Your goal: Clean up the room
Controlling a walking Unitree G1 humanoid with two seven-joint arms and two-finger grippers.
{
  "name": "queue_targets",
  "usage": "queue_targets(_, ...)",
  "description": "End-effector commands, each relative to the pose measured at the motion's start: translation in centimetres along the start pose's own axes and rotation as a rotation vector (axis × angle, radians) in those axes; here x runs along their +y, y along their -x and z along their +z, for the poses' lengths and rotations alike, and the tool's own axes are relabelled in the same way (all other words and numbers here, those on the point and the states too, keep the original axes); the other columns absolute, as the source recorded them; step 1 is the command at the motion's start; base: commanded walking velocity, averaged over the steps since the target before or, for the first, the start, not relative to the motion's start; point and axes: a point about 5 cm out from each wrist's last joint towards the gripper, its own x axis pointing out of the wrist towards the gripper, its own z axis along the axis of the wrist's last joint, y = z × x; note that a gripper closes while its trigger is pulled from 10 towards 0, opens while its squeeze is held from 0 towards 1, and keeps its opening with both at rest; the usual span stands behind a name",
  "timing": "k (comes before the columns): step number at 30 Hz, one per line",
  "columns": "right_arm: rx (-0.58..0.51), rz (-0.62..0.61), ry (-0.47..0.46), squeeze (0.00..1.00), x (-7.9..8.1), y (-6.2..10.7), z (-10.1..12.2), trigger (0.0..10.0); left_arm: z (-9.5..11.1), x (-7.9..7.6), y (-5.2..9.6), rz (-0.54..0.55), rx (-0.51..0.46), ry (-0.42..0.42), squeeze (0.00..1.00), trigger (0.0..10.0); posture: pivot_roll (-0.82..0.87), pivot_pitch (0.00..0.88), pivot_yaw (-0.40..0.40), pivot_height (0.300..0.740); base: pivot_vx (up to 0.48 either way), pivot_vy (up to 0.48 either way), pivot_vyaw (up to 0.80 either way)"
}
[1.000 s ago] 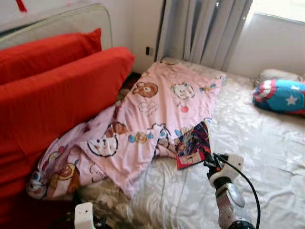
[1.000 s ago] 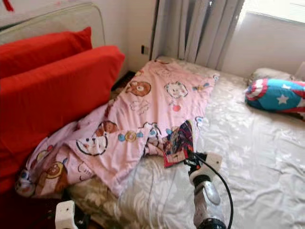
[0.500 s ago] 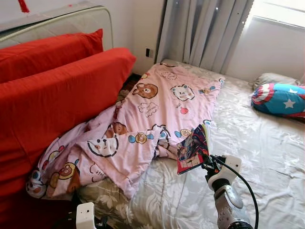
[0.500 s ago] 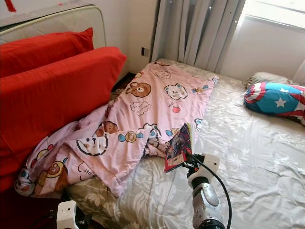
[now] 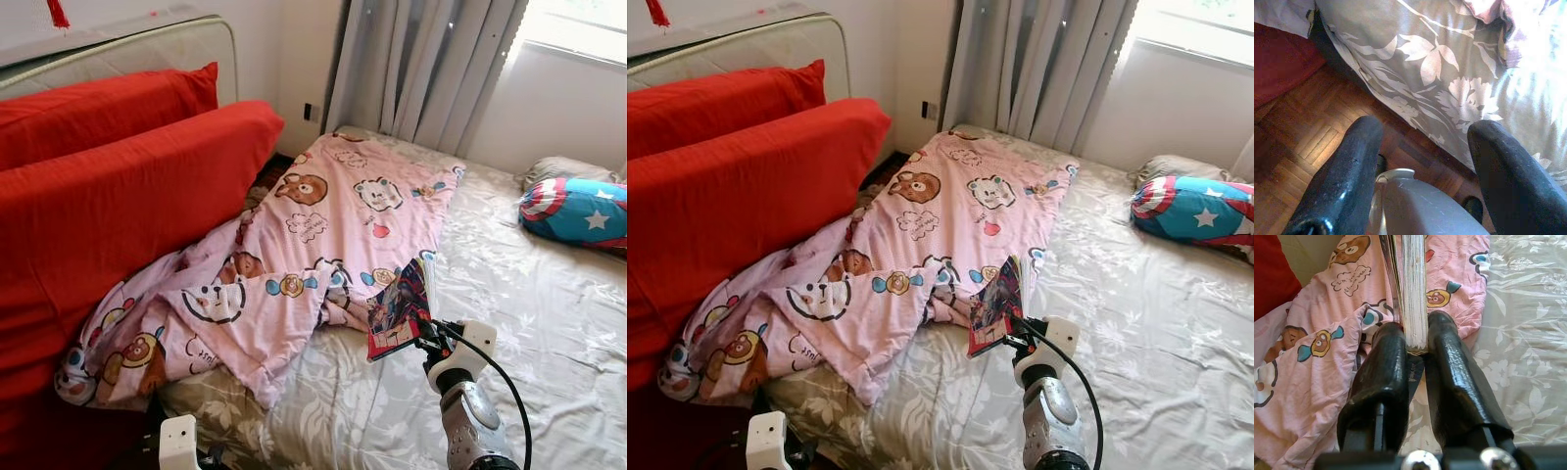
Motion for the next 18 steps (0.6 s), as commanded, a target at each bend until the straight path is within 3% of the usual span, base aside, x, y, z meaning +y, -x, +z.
queue_targets(1,-0.048,0.005,0.033,0.0,-0.06,-0.45,1.3,10.0,-0.5,-0.29,0.12,-0.01,0.018,-0.035,0.0,10.0,0.07,0.0,-0.13,0.74,0.0,-0.307,-0.71)
queue_targets(4,-0.046,0.006,0.036,0.0,0.01,-0.45,1.23,10.0,-0.53,-0.3,0.14,-0.009,0.018,-0.041,0.0,10.0,0.07,0.0,-0.128,0.74,0.0,-0.415,-0.71)
queue_targets(18,-0.042,0.001,0.041,0.0,0.0,-0.46,1.11,10.0,-0.39,-0.56,0.06,-0.021,0.015,-0.045,0.0,10.0,0.08,0.0,-0.122,0.74,0.0,0.0,-0.71)
